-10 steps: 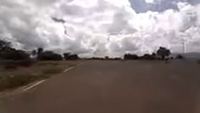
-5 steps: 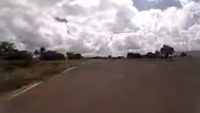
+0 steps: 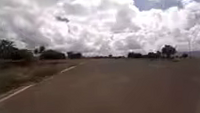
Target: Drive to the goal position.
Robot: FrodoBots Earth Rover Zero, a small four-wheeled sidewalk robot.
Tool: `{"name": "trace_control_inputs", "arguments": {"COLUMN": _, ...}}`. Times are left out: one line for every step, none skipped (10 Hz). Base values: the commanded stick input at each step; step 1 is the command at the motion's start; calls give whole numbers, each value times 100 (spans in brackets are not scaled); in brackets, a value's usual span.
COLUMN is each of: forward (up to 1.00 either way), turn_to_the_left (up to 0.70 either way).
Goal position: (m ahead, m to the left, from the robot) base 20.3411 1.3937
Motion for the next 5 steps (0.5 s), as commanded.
{"name": "trace_control_inputs", "arguments": {"forward": 100, "turn_to_the_left": 18}}
{"name": "trace_control_inputs", "arguments": {"forward": 100, "turn_to_the_left": 0}}
{"name": "trace_control_inputs", "arguments": {"forward": 100, "turn_to_the_left": 0}}
{"name": "trace_control_inputs", "arguments": {"forward": 100, "turn_to_the_left": 0}}
{"name": "trace_control_inputs", "arguments": {"forward": 100, "turn_to_the_left": 0}}
